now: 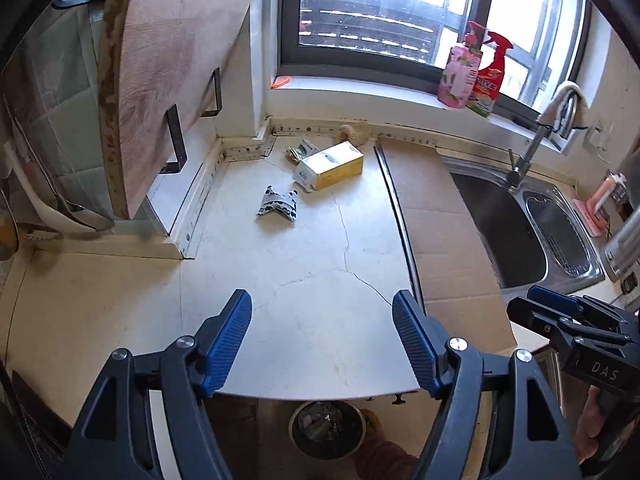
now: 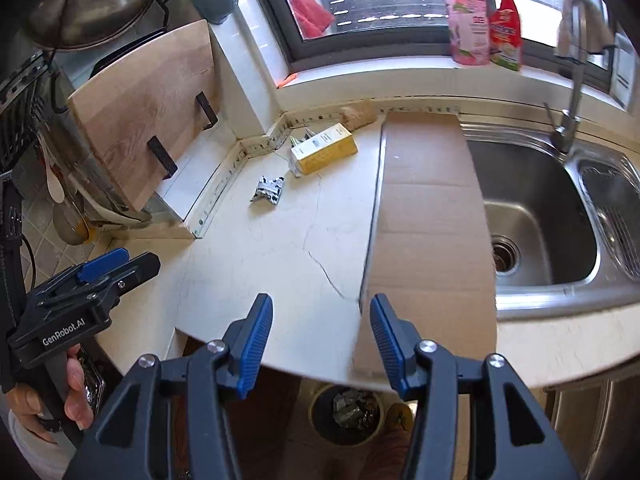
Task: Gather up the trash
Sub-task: 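Raise both tools back toward the patterned wrapper on the counter, then grasp the patterned wrapper with the left gripper while the right gripper grasps the yellow box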
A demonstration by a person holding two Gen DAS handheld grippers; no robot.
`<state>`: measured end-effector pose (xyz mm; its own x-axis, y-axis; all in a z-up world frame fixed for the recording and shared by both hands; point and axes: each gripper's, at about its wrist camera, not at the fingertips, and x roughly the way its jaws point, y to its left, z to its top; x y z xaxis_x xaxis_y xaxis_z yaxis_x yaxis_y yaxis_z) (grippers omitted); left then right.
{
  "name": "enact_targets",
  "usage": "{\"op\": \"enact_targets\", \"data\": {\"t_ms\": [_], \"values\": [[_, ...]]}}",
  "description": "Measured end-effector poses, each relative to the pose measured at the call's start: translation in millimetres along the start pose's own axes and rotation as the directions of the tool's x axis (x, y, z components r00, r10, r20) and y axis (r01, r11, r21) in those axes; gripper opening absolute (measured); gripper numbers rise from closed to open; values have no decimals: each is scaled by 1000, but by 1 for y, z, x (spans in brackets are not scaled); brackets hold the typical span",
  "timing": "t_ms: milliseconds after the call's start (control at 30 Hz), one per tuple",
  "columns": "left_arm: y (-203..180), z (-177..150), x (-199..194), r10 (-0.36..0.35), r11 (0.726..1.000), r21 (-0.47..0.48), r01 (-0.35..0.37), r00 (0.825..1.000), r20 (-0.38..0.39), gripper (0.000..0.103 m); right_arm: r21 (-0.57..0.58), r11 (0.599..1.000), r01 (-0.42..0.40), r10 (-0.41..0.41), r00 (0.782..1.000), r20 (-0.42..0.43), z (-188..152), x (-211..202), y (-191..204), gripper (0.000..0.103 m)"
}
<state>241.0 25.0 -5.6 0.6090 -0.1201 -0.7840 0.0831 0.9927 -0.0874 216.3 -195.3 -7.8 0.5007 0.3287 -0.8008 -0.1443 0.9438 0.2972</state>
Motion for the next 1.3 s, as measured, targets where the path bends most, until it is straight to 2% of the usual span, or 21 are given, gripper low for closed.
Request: {"op": "enact_targets", "data": {"t_ms": [233,400,633,767,900,1000,1200,1233,1300], "values": [[-2,47,77,72,997,-23,-74,996,-60,71,-9,999,-40,39,997,-61,62,59,-25,51],[5,79,137,85,995,-37,-90,988,-127,71,-8,998,-61,60,993,-106,104,104,-38,51],[24,111,221,153,988,-4,-157,965,-212,71,20,995,-93,95,982,-163,149,161,-46,51],[35,117,261,160,986,-2,-166,951,-264,68,42,993,-108,114,975,-193,166,190,-51,51],[48,117,288,147,987,-19,-161,940,-309,65,44,992,-121,128,968,-217,174,211,-52,51],[55,116,303,128,988,-40,-150,934,-334,59,50,990,-129,137,963,-233,178,222,-50,51],[60,117,313,109,989,-56,-134,939,-328,46,86,987,-137,155,955,-254,188,237,-46,53],[59,117,313,107,990,-50,-130,941,-322,39,97,986,-138,159,954,-255,189,239,-45,56],[56,116,311,123,989,-39,-142,940,-318,38,129,982,-135,164,954,-251,193,242,-45,61]]}}
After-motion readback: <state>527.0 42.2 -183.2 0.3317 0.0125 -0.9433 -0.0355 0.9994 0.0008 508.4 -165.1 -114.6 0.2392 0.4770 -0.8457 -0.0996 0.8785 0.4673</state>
